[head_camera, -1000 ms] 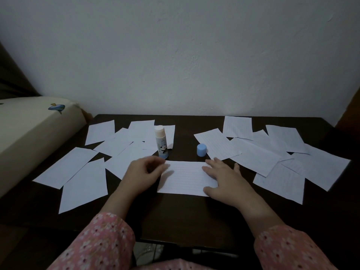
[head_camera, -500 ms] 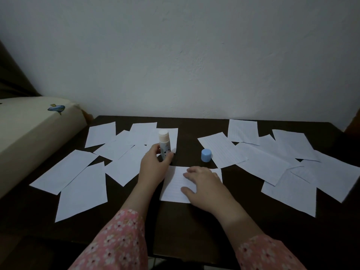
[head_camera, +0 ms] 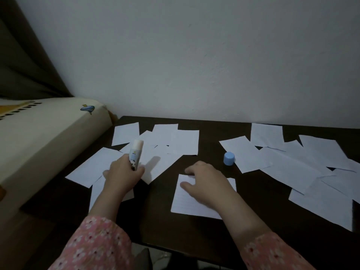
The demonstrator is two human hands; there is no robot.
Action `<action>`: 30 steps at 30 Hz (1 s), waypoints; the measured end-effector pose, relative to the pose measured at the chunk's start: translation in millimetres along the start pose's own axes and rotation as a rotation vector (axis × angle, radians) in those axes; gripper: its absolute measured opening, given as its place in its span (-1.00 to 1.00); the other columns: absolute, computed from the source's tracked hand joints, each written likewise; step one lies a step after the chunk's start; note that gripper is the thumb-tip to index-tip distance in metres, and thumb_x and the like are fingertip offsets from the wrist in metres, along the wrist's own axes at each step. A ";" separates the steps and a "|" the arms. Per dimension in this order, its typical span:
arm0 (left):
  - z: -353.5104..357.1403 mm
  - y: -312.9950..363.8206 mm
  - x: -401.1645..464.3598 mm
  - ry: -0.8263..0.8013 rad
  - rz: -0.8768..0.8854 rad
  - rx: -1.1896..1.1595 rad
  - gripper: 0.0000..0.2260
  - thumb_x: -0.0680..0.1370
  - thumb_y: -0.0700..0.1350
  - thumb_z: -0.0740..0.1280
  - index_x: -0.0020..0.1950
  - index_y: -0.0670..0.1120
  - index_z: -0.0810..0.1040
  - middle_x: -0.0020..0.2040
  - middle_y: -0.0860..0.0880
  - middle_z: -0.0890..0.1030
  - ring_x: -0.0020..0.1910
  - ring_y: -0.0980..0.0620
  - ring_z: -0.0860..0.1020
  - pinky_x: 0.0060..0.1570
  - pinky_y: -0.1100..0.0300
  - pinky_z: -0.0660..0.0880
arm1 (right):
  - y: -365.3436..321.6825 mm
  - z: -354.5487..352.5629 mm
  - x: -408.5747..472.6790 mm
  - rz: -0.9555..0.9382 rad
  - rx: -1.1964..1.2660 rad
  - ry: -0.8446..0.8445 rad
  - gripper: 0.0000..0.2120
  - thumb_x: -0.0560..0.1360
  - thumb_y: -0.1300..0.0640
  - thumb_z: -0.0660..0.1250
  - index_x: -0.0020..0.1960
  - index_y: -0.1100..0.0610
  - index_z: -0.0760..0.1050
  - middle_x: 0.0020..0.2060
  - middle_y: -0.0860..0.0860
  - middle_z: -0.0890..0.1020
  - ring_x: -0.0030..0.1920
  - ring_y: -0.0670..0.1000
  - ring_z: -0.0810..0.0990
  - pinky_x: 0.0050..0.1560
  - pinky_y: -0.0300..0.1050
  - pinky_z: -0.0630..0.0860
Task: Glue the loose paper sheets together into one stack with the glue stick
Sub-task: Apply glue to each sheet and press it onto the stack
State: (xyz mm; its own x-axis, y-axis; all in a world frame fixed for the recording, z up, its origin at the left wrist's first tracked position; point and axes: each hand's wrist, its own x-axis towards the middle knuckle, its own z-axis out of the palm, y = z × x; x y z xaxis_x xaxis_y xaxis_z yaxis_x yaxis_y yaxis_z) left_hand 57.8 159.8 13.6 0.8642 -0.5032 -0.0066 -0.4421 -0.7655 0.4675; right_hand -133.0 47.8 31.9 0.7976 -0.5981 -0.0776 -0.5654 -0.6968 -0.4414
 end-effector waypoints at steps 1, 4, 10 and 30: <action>-2.8 -6.4 0.9 -0.010 -0.020 0.012 -0.56 0.48 0.03 0.40 0.29 -0.06 0.39 0.12 -0.11 0.54 0.11 -0.11 0.49 0.19 -0.14 0.41 | -6.8 0.7 6.6 -0.027 0.003 0.029 -0.55 0.55 -0.06 0.30 0.41 -0.01 0.38 0.35 -0.02 0.41 0.33 0.01 0.40 0.31 0.01 0.41; -7.2 -20.7 4.5 -0.058 -0.081 0.016 -0.51 0.42 -0.01 0.47 0.27 -0.07 0.39 0.13 -0.11 0.53 0.10 -0.10 0.48 0.17 -0.09 0.43 | -25.5 10.8 26.2 -0.147 -0.035 0.048 -0.57 0.58 -0.03 0.25 0.42 0.02 0.37 0.38 -0.01 0.39 0.35 0.03 0.38 0.33 0.05 0.37; -8.0 -28.4 7.6 -0.051 -0.084 -0.133 -0.44 0.38 -0.11 0.52 0.32 -0.14 0.39 0.07 -0.08 0.47 -0.02 -0.02 0.41 -0.06 0.11 0.40 | -36.0 36.6 48.4 -0.213 -0.263 -0.135 -0.51 0.61 -0.15 0.09 0.51 -0.07 0.20 0.54 -0.02 0.14 0.52 0.09 0.07 0.43 0.27 0.05; 18.6 18.2 -22.1 -0.103 0.124 -0.060 -0.45 0.36 0.13 0.50 0.25 -0.03 0.42 0.13 -0.04 0.55 0.09 -0.03 0.49 0.10 0.03 0.48 | 27.3 15.3 11.0 -0.029 -0.188 0.083 -0.51 0.55 -0.02 0.26 0.45 -0.16 0.24 0.39 -0.09 0.32 0.36 -0.03 0.27 0.36 0.02 0.26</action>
State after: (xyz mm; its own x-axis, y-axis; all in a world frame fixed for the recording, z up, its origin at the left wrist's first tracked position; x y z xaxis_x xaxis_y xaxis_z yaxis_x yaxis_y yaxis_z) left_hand 26.1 149.5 5.8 0.7736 -0.6328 -0.0344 -0.5258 -0.6712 0.5226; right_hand -136.4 28.3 5.3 0.7986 -0.6018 0.0099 -0.5778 -0.7713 -0.2668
